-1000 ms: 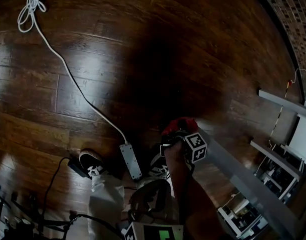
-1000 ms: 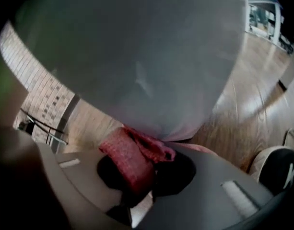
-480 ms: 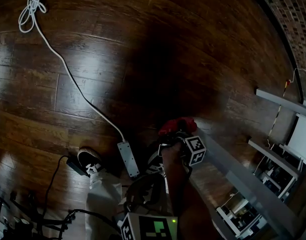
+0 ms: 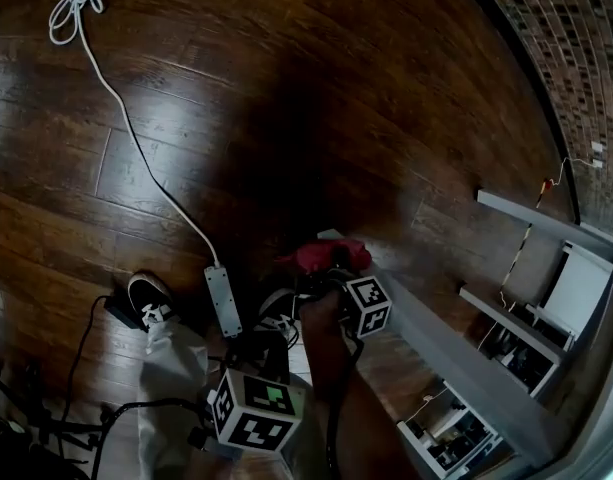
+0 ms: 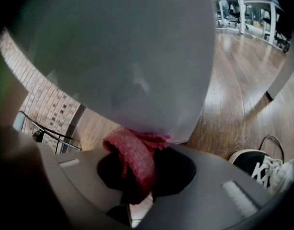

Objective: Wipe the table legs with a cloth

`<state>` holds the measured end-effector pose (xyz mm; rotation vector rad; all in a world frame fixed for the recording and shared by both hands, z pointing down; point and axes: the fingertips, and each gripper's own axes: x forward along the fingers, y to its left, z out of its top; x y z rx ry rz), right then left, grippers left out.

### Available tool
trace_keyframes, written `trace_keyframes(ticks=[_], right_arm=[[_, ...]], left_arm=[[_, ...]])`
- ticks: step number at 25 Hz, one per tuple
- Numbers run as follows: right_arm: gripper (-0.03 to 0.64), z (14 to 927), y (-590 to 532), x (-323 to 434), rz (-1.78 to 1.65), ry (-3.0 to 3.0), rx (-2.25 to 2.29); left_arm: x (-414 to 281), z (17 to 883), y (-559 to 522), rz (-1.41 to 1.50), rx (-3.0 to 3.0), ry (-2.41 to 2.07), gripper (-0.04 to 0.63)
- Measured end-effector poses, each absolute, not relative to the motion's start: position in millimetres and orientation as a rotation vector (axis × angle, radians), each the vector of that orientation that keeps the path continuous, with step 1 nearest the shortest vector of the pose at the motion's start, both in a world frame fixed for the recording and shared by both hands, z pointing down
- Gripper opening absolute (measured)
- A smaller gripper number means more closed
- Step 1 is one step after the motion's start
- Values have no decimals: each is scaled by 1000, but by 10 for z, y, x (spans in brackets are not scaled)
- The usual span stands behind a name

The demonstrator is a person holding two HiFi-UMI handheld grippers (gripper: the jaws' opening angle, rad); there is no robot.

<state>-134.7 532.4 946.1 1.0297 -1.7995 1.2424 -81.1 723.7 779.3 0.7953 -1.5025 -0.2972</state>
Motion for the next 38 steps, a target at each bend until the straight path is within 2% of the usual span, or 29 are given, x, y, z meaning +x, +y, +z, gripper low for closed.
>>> trace_keyframes(ticks=[12, 27, 38], right_arm=[[69, 8708, 5348, -1356, 1165, -1800, 950], [69, 7610, 5329, -1365, 1172, -1783, 987], [69, 6945, 5309, -1376, 1191, -1790, 988]], left_arm=[[-215, 7773, 7357, -316, 707, -1344, 2], [-854, 6637, 7012, -194, 870, -1408, 3], [-828, 6145, 6870, -151, 904, -1394, 3]])
